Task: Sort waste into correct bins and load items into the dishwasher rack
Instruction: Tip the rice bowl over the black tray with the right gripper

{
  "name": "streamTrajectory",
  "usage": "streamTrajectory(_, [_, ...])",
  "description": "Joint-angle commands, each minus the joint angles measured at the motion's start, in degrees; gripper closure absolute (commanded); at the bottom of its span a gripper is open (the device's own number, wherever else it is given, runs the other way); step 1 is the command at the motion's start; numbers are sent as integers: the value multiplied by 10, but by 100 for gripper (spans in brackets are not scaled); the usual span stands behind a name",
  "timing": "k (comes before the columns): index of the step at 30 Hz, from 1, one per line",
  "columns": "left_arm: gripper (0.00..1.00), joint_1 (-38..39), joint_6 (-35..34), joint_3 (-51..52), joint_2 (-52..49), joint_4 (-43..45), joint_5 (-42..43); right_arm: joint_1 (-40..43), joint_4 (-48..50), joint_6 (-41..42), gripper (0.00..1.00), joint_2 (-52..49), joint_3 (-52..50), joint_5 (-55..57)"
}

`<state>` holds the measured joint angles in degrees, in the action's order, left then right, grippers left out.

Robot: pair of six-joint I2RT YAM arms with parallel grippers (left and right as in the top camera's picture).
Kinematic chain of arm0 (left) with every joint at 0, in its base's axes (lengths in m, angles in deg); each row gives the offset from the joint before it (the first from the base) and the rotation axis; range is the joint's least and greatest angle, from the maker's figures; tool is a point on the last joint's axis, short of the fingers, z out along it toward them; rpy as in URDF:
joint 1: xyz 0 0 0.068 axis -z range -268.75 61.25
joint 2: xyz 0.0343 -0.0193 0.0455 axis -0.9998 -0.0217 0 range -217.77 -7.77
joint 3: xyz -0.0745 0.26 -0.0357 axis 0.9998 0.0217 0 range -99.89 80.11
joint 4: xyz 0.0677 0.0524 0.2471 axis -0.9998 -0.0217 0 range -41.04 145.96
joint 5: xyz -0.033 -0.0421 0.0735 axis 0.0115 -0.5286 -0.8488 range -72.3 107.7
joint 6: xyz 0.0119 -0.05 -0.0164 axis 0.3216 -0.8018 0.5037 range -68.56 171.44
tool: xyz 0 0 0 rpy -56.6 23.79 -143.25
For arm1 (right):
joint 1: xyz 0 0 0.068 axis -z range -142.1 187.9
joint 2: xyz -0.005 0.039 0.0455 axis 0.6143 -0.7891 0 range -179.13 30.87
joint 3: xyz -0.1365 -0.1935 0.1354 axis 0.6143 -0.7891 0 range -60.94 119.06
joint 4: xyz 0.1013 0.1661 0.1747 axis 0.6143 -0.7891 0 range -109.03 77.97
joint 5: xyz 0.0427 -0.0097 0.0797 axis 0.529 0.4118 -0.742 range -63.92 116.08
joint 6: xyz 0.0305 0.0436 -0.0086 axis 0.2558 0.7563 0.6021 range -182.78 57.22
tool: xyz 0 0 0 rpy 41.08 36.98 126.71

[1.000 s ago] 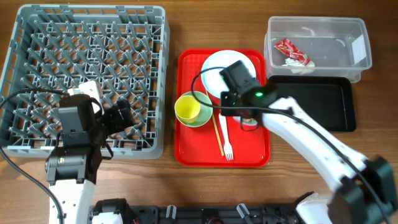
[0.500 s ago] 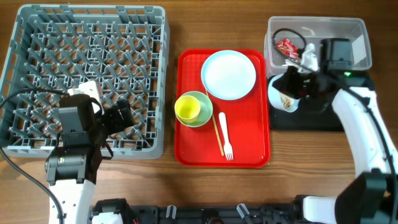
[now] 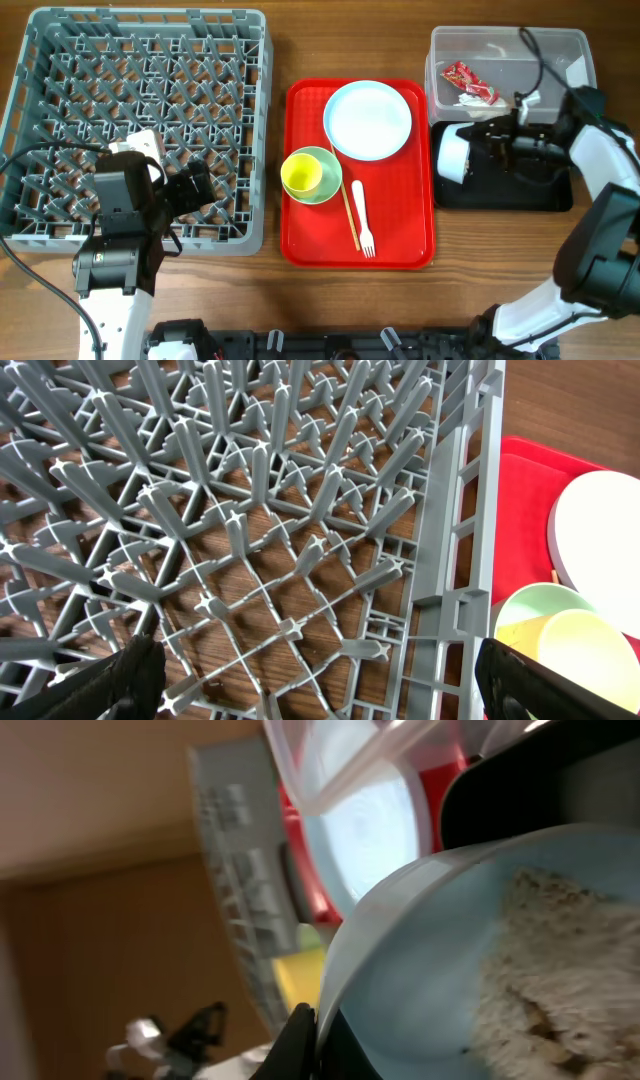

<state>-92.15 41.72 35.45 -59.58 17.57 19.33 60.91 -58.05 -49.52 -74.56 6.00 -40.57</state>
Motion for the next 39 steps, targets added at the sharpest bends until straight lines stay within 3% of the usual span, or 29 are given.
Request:
streamTrajectory(1, [0, -3, 1, -10, 0, 2, 9, 42, 0, 28, 96, -31, -2, -118])
streamTrajectory(12, [0, -3, 1, -10, 0, 2, 9, 152, 3, 80, 96, -50, -2, -263])
streamTrajectory(24, [0, -3, 1, -10, 0, 2, 9, 208, 63, 242, 96, -50, -2, -263])
streamTrajectory(26, [0, -3, 1, -10, 0, 2, 9, 207, 70, 222, 96, -50, -2, -243])
streamTrajectory(30, [0, -3, 1, -10, 0, 2, 9, 188, 42, 135, 96, -50, -2, -83])
streamTrajectory(31, [0, -3, 1, -10, 0, 2, 9, 178, 46, 61, 96, -50, -2, -132])
streamTrajectory(32, [0, -3, 1, -10, 0, 2, 9, 163, 56, -56, 96, -49, -2, -267])
streamTrajectory(33, [0, -3, 1, -10, 0, 2, 9, 152, 35, -68, 96, -47, 0, -252])
streamTrajectory(35, [0, -3, 1, -10, 0, 2, 9, 142, 26, 36, 96, -46, 0, -138])
streamTrajectory(39, [0, -3, 1, -10, 0, 0, 9, 125, 1, 31, 96, -42, 0, -36])
